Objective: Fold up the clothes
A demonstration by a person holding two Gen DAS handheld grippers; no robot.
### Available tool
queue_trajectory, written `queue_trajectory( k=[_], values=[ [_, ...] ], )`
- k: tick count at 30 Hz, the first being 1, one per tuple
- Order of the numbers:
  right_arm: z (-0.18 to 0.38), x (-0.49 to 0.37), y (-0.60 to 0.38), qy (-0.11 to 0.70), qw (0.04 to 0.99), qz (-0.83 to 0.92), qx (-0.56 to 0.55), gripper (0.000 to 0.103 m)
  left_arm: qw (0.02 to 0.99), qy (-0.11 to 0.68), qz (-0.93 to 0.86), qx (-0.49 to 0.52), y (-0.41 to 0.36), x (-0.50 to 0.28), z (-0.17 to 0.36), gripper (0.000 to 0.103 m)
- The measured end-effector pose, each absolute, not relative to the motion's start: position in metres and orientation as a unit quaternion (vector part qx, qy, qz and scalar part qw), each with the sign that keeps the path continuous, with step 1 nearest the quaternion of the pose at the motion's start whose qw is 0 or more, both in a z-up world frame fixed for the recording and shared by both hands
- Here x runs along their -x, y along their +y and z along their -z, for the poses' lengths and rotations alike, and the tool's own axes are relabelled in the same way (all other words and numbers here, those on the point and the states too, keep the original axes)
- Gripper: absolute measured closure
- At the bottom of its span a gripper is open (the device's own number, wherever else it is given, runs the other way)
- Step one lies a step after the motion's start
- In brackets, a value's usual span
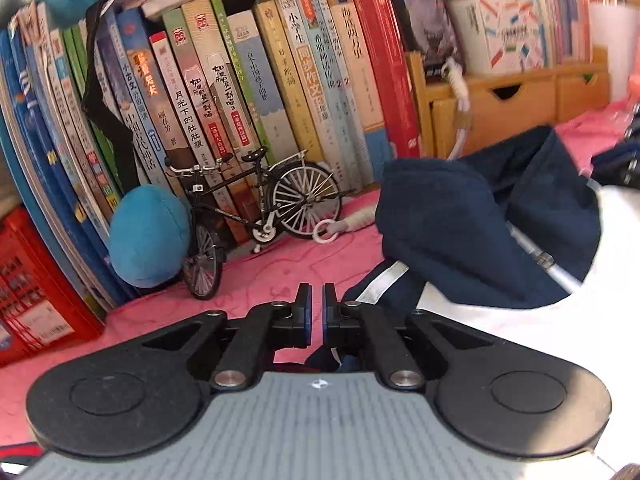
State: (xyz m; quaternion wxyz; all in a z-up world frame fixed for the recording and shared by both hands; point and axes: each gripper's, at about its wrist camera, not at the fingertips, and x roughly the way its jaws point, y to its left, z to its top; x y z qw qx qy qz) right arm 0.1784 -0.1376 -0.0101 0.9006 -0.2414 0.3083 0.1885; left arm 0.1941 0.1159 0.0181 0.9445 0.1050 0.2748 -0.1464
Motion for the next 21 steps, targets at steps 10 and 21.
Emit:
queue_trajectory(
  k=[10,21],
  values=[
    [0.012,-0.181,-0.183,0.397,0.875,-0.258,0.101,0.016,0.893,0.361,0.247,-0.102,0.117,-0.2,-0.003,0.018],
    [0.031,-0.128,-0.121,0.322,0.892,-0.151,0.28,0.097,0.922,0.289,0.152,-0.208,0.069,-0.147,-0.002,0.093]
  ],
)
